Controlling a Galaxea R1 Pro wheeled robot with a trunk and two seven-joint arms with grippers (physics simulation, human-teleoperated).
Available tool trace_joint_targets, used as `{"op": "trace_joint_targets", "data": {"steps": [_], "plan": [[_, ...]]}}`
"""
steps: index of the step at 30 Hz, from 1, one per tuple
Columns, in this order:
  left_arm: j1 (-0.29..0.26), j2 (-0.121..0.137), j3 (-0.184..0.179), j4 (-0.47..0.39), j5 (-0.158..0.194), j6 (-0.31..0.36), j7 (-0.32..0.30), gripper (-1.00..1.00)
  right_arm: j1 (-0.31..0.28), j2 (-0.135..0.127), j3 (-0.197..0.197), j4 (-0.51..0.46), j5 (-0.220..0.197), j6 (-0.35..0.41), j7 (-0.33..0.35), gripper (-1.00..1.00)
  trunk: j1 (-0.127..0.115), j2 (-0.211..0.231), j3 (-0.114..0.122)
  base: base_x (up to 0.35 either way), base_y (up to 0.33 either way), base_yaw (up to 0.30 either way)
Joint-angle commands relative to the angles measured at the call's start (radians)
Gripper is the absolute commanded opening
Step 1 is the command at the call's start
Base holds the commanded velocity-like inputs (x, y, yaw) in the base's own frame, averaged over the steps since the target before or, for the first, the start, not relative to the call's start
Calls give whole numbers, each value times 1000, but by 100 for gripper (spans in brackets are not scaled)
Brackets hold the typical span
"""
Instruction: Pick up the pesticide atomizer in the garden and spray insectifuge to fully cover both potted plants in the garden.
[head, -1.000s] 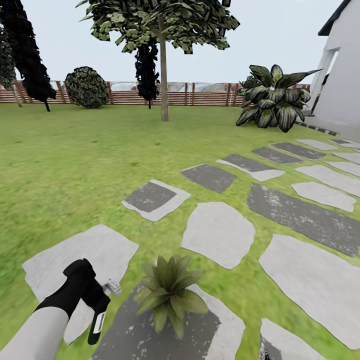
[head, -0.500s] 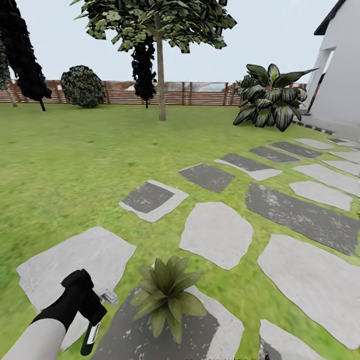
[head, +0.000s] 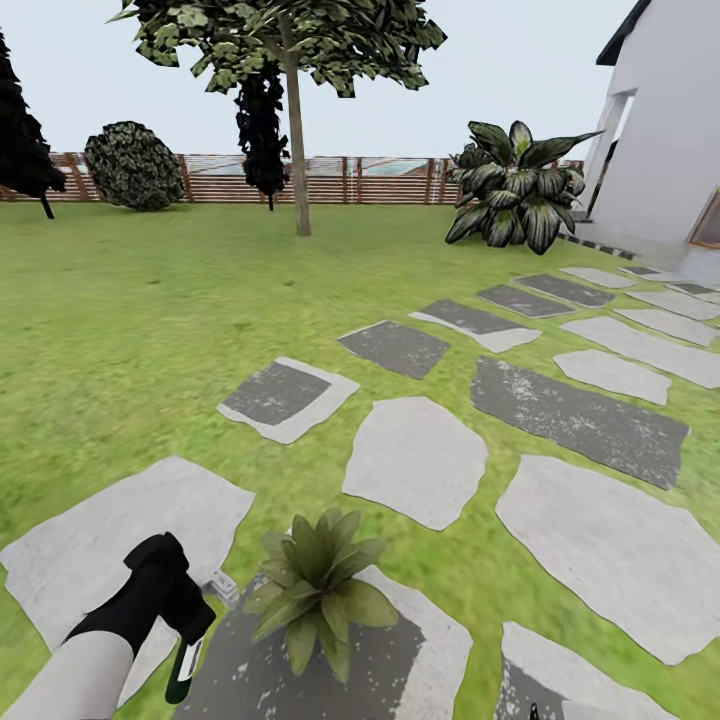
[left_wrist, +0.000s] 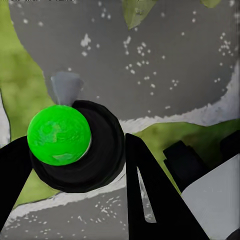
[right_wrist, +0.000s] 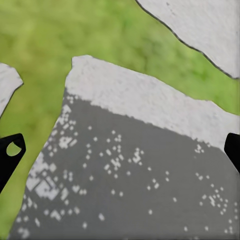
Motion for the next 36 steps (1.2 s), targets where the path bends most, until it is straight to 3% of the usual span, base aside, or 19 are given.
{"op": "trace_joint_targets", "data": {"steps": [1,5,8,10,17,27,36], "plan": [[-1,-1,1,-3,-10,7,-14,-100,-1,0,-6,1,11,-3,-4,100,0,0,-1,0,0,-5],[-15,17,-2,-11,-21,2,-84,-100,-1,0,-6,1,11,-4,-4,100,0,0,-1,0,0,-1],[-38,66,-1,-11,-48,-1,-136,-100,-1,0,-6,1,11,-3,-4,100,0,0,-1,0,0,0],[-37,78,-2,-10,-53,-3,-145,-100,-1,0,-6,1,11,-3,-4,100,0,0,-1,0,0,0],[-34,68,0,0,-52,-3,-149,-100,-1,0,-6,1,11,-3,-5,100,0,0,-2,33,-34,22],[-35,64,2,1,-44,2,-146,-100,-1,2,-6,1,11,-3,-4,100,0,0,-8,131,-226,93],[-36,64,2,0,-44,2,-146,-100,-1,2,-6,1,11,-4,-5,100,0,0,-8,-185,-235,62]]}}
